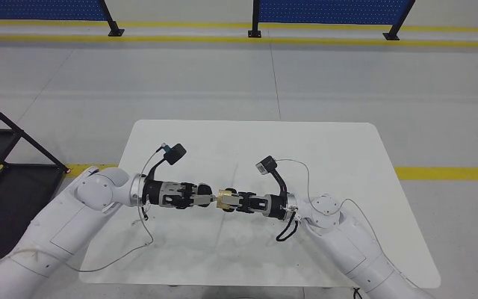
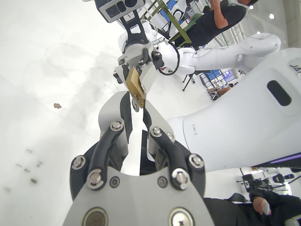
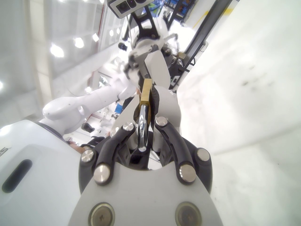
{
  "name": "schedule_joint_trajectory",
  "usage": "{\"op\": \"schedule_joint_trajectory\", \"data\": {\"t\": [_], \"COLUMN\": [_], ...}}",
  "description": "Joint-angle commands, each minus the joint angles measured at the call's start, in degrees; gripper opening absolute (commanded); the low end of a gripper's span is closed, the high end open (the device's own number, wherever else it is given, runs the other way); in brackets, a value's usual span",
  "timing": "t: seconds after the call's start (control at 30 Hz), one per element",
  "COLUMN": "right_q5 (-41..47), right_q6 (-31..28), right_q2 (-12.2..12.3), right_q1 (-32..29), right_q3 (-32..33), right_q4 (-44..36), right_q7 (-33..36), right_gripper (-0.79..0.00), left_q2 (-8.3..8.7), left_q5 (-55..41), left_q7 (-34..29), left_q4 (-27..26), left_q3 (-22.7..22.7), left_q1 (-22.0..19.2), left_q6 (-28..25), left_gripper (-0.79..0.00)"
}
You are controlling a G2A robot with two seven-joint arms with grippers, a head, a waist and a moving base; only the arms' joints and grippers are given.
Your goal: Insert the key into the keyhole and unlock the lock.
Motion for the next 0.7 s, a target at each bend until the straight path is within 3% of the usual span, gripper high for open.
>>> {"op": "schedule_joint_trajectory", "data": {"t": [0.0,0.3,0.67], "right_q5": [0.0,0.0,0.0], "right_q6": [0.0,0.0,0.0], "right_q2": [0.0,0.0,0.0], "right_q1": [0.0,0.0,0.0], "right_q3": [0.0,0.0,0.0], "right_q4": [0.0,0.0,0.0], "right_q7": [0.0,0.0,0.0], "right_gripper": [-0.785,-0.785,-0.785], "left_q2": [-0.2,-0.73,-1.19], "left_q5": [0.09,2.92,11.74], "left_q7": [-0.16,-0.07,4.48], "left_q4": [0.11,0.2,-1.13], "left_q3": [0.06,-0.38,-2.07], "left_q1": [-0.1,-0.22,1.17], "left_q6": [0.16,0.07,-3.53], "left_gripper": [-0.785,-0.785,-0.785]}}
